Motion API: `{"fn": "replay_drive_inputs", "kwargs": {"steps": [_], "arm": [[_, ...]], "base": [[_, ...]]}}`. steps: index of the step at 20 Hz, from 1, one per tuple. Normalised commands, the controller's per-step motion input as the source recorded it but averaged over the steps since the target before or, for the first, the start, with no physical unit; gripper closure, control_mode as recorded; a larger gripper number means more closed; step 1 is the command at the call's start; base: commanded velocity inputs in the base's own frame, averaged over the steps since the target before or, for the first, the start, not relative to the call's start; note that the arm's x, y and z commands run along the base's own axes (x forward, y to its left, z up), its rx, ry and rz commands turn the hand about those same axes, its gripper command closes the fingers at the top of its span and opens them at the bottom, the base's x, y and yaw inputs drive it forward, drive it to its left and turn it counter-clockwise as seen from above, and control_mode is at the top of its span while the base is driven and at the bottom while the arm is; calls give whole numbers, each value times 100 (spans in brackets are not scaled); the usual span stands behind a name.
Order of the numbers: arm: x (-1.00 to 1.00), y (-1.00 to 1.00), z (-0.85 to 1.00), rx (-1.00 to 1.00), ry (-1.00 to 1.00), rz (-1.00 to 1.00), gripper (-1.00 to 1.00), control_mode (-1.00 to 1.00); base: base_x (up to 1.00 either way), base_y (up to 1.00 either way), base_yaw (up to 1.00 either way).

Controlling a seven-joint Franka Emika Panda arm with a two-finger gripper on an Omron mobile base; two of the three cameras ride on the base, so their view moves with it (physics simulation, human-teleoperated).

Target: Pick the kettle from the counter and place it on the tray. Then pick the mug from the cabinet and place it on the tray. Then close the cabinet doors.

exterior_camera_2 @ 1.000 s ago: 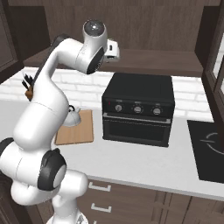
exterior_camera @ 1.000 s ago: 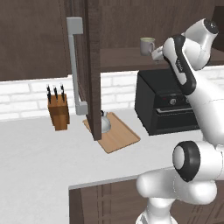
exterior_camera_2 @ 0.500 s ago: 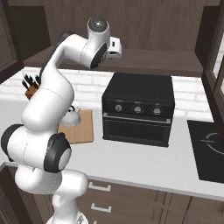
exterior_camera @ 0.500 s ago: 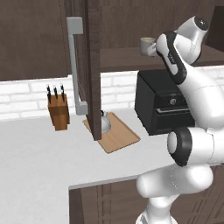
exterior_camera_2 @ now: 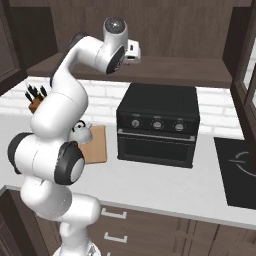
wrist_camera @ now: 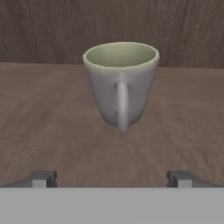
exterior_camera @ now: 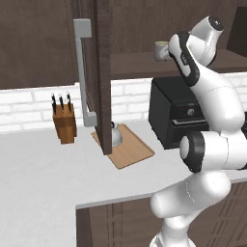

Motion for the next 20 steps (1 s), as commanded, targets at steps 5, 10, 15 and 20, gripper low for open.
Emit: {"fn": "replay_drive_inputs", "kwargs": {"steps": [5,10,15,20], "arm": [[25,0,0,0,0,0,-100,-100],[23,0,0,0,0,0,-100,-100],[26,0,0,0,0,0,-100,-100],[28,0,0,0,0,0,-100,-100]], "base": [[0,0,0],[0,0,0],[0,0,0],[0,0,0]]}}
